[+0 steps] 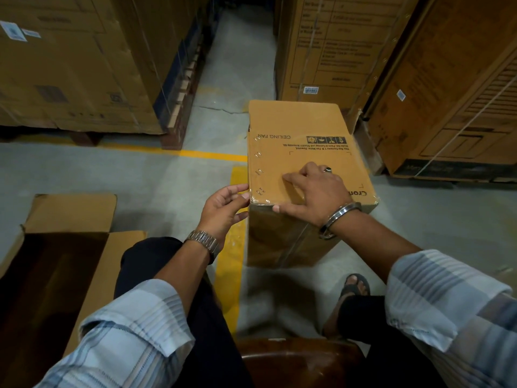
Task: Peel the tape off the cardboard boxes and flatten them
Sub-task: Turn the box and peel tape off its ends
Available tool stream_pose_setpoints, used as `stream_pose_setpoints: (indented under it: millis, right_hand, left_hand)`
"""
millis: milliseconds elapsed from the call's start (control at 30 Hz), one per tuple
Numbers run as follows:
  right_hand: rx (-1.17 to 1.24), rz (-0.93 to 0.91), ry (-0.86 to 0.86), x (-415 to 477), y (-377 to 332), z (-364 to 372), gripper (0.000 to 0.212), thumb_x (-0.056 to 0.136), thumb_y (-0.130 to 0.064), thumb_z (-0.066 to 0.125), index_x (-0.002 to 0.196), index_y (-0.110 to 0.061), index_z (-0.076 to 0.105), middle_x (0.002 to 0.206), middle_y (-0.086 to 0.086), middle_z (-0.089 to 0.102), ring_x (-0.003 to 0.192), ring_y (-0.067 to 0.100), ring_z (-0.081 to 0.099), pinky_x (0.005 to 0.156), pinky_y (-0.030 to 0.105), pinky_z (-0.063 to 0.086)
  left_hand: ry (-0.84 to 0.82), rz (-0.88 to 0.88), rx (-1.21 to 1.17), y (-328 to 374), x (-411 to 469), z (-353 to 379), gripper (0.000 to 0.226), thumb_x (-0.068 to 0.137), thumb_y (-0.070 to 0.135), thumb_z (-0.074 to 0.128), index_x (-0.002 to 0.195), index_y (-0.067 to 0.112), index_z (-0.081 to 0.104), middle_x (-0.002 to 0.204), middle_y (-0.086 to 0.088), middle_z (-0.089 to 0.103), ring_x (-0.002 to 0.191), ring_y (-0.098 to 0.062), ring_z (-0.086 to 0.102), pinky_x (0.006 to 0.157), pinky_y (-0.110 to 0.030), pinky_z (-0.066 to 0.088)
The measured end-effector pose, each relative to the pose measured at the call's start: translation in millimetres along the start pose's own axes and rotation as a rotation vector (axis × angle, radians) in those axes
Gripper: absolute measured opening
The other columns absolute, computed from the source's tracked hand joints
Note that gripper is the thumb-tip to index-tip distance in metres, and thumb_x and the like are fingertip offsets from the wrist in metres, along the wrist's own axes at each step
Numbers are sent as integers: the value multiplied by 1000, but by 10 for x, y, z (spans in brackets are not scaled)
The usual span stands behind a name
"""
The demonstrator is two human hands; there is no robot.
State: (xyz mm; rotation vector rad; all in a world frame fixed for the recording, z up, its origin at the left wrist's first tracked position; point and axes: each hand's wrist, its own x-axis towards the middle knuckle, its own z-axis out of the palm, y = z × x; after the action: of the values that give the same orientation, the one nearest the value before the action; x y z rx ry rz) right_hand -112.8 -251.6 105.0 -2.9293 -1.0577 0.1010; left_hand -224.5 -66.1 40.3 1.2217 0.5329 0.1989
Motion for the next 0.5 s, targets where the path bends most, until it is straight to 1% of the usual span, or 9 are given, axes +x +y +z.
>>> stream_pose_setpoints:
  millis: [67, 133, 200, 267, 433, 500]
  right_hand:
    - [-3, 12, -2, 7, 13, -3, 97, 63, -93, 29, 142, -39, 45, 124, 1, 48, 115, 25, 48, 97, 45, 45]
    - [-3, 19, -2, 4, 34, -3, 98, 62, -93, 26, 143, -40, 44, 125, 0, 48, 116, 25, 47, 97, 45, 45]
    - [-4, 19, 3, 2, 49, 2, 98, 63, -93, 26, 143, -41, 44, 125, 0, 47, 116, 25, 47, 98, 45, 44]
    - [-4, 19, 4, 8, 58, 12, 94, 66, -93, 30, 144, -41, 43, 126, 0, 47, 116, 24, 46, 98, 44, 43]
    - [-3, 9, 5, 22, 85, 54, 87, 73, -90, 40, 145, -41, 42, 127, -1, 46, 117, 25, 45, 98, 45, 42]
    - [-9, 8, 13, 21, 93, 66, 85, 74, -89, 41, 144, -41, 42, 127, -1, 46, 117, 24, 45, 96, 44, 42]
  left_hand:
    - [18, 3, 5, -31, -33, 28, 22, 96, 12, 65, 117, 18, 70, 116, -8, 73, 104, -20, 70, 84, -35, 60]
    - [34, 16, 28, -66, -58, 61, 22, 96, 12, 64, 112, 26, 70, 116, -5, 72, 105, -20, 69, 79, -32, 62]
    - [49, 40, 51, -68, -68, 69, 21, 96, 12, 65, 111, 25, 70, 115, -6, 72, 101, -18, 69, 71, -26, 61]
    - [59, 53, 58, -63, -64, 55, 19, 94, 12, 67, 110, 21, 72, 113, -9, 72, 96, -16, 71, 68, -23, 60]
    - [51, 40, 57, -63, -42, 27, 15, 93, 12, 68, 105, 19, 73, 110, -9, 73, 96, -17, 72, 75, -28, 62]
    - [30, 33, 65, -62, -16, 15, 14, 93, 13, 69, 105, 19, 73, 106, -6, 72, 97, -18, 71, 80, -33, 62]
